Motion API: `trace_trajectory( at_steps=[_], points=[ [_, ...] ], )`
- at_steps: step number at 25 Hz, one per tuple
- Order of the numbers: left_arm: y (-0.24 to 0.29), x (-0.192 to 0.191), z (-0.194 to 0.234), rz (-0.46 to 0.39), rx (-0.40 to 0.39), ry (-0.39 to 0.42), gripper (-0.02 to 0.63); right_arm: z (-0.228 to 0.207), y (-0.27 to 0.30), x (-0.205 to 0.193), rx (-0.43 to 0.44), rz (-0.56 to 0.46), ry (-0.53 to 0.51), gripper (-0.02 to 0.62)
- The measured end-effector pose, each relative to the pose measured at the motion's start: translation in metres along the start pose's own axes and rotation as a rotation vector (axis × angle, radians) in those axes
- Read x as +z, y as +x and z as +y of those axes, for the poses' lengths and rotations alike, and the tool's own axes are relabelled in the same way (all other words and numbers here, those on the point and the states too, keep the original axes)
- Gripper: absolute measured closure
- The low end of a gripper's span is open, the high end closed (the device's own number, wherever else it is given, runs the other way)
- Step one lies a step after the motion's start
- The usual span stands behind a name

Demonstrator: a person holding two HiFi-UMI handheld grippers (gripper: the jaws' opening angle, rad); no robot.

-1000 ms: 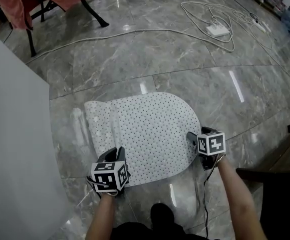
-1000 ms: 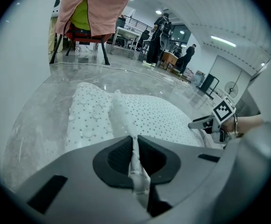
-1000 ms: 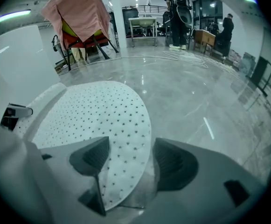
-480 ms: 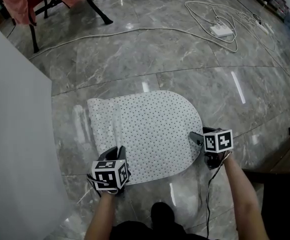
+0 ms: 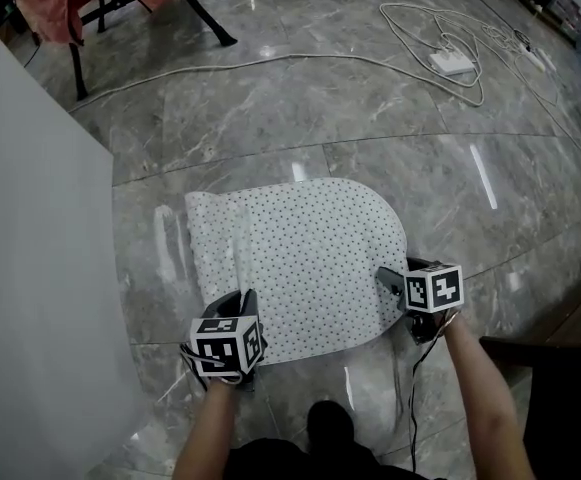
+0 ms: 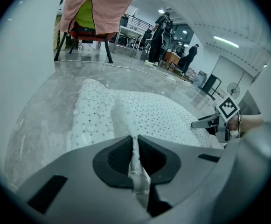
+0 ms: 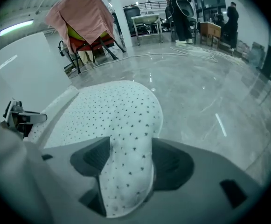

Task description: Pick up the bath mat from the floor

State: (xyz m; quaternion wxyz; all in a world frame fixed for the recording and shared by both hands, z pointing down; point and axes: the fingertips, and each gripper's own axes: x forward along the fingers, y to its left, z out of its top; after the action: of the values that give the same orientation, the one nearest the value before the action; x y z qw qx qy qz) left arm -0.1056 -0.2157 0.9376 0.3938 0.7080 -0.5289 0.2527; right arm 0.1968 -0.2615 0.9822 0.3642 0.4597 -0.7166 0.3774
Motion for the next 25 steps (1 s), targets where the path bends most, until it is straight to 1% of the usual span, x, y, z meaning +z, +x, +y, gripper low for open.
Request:
trace_trajectory(
  at_steps=[3,4,8,11,13,16,18,22,25],
  points=[
    [-0.004,-0.002,0.005,-0.003,0.004,-0.005,0.589,0.011,-0.003,0.001,0.023,-0.009,-0.007,0.328],
    [-0.006,-0.003,0.006,-0.004,0.005,-0.009,0.589,0.015,-0.004,0.002,0.020,-0.014,-0.016,0.345],
    [-0.011,-0.005,0.009,-0.011,0.003,-0.021,0.589,0.026,-0.008,0.004,0.002,-0.041,-0.029,0.444],
    [-0.015,-0.005,0.012,-0.021,0.003,-0.028,0.589,0.035,-0.011,0.006,0.023,-0.062,0.008,0.517],
    [-0.019,-0.004,0.014,-0.030,0.005,-0.030,0.589,0.041,-0.012,0.007,0.023,-0.075,0.023,0.550],
    [-0.025,-0.002,0.018,-0.044,0.012,-0.035,0.589,0.048,-0.017,0.010,-0.011,-0.087,-0.001,0.563],
    [-0.030,-0.002,0.020,-0.055,0.010,-0.040,0.589,0.055,-0.023,0.012,-0.020,-0.093,-0.016,0.568],
    [-0.042,0.001,0.025,-0.080,0.018,-0.035,0.589,0.073,-0.036,0.019,0.018,-0.123,-0.022,0.571],
    [-0.058,0.008,0.029,-0.105,0.023,-0.028,0.589,0.084,-0.050,0.024,0.024,-0.146,-0.014,0.571]
  ],
)
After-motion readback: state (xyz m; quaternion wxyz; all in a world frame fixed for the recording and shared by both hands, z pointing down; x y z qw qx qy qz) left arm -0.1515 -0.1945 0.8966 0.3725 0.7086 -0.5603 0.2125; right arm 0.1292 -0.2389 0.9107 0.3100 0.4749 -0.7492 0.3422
